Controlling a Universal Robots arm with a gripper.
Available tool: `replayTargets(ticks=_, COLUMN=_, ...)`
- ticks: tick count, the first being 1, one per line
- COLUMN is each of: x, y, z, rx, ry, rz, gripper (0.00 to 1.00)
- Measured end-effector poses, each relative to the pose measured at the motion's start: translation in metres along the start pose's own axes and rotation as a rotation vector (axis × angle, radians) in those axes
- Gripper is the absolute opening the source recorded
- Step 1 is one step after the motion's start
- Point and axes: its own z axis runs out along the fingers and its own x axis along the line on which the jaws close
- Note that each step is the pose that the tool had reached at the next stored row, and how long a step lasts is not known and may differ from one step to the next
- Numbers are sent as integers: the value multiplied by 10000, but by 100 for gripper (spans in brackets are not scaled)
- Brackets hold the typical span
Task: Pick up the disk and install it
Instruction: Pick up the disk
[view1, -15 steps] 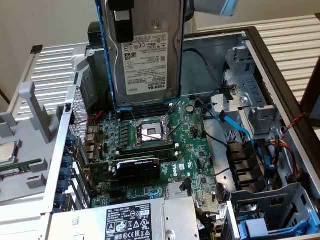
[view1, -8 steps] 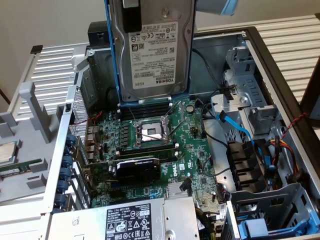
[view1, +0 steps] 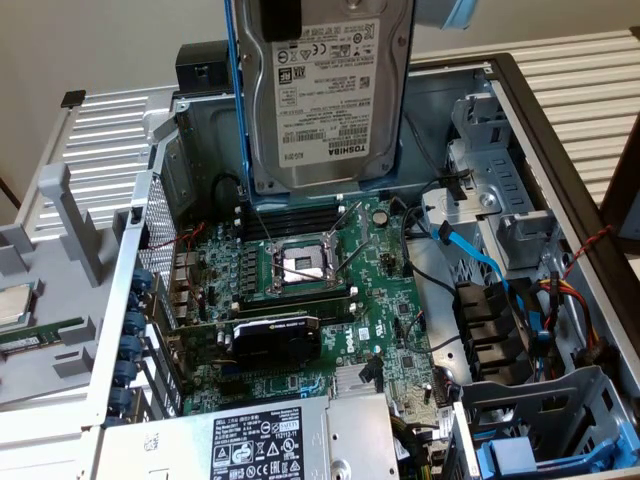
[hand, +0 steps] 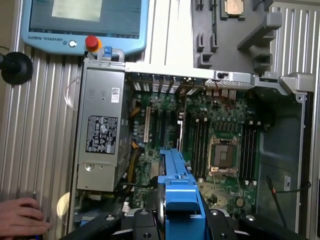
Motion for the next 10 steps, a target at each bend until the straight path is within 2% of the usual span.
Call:
replayTargets(ticks=5, x=80, y=-69, z=-13, rx=-21, ry=-25, rz=-1, gripper=37)
replayTargets(ticks=7, x=104, y=-93, z=-15, rx=-36, ry=-52, rz=-1, gripper=37)
replayTargets(ticks=10, x=143, y=-135, z=-18, rx=-97, ry=-96, rz=0, gripper=37)
